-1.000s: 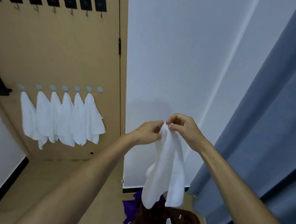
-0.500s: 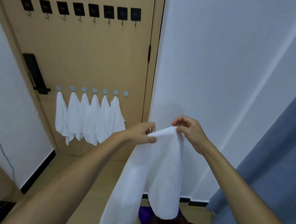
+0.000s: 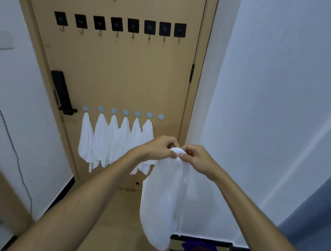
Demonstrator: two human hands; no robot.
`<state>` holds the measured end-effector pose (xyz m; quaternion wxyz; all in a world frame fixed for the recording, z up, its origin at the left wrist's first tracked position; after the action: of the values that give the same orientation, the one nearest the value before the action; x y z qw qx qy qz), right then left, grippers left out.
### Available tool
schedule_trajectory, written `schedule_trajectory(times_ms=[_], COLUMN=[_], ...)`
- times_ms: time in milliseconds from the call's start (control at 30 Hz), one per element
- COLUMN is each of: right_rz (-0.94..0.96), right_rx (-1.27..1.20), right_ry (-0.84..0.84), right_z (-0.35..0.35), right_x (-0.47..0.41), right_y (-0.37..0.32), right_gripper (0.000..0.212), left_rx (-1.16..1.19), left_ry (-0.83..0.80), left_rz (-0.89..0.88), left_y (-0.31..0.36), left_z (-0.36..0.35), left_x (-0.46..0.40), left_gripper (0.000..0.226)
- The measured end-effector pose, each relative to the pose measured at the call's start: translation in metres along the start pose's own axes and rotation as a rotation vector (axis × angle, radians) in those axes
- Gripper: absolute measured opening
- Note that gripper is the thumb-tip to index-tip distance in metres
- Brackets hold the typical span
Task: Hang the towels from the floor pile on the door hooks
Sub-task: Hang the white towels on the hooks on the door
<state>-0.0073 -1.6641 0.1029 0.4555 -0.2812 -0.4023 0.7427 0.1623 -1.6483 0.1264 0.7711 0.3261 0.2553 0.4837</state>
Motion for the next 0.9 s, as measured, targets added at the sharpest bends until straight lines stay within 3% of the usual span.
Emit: schedule_trajectory(times_ms=[167, 333, 500, 667, 900], right_rz=[-0.023, -0.018, -0.062, -0.114, -0.183], right_rx=[-0.125, -0.193, -0.210, -0.243, -0.144], right_ry=[0.055, -0.059, -0.036, -0.040, -0.087], right_z=[-0.028, -0.068, -0.090, -0.094, -0.092], right_x=[-0.035, -0.064, -0.091, -0.123, -0.190], right_y=[-0.020, -0.033, -0.032, -0.019, 0.027], right_gripper=[0.011, 0.009, 0.012, 0.017, 0.014], left_rx=[0.018, 0.108, 0.120, 0.011, -0.134], left_ry=[-0.015, 0.065, 0.058, -0.047, -0.057], left_rz=[0.057, -0.014, 0.013, 0.053, 0.025], left_y=[-0.052, -0.078, -0.112, -0.150, -0.199], left_z=[0.046, 0.073, 0.086, 0.096, 0.108], left_x=[0.018, 0.020, 0.012, -0.007, -0.074], left_gripper=[0.013, 0.013, 0.013, 0.017, 0.018])
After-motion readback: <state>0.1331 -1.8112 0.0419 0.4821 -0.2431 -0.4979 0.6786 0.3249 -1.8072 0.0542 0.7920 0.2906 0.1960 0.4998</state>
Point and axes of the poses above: each hand's wrist, its own x-axis away from the middle knuckle, its own z-axis out of the back of the hand, y = z × x, the point moved 1 cm from there along -x, towards the middle knuckle, and after that the axes turned 5 degrees about -z, right-handed, at the moved point
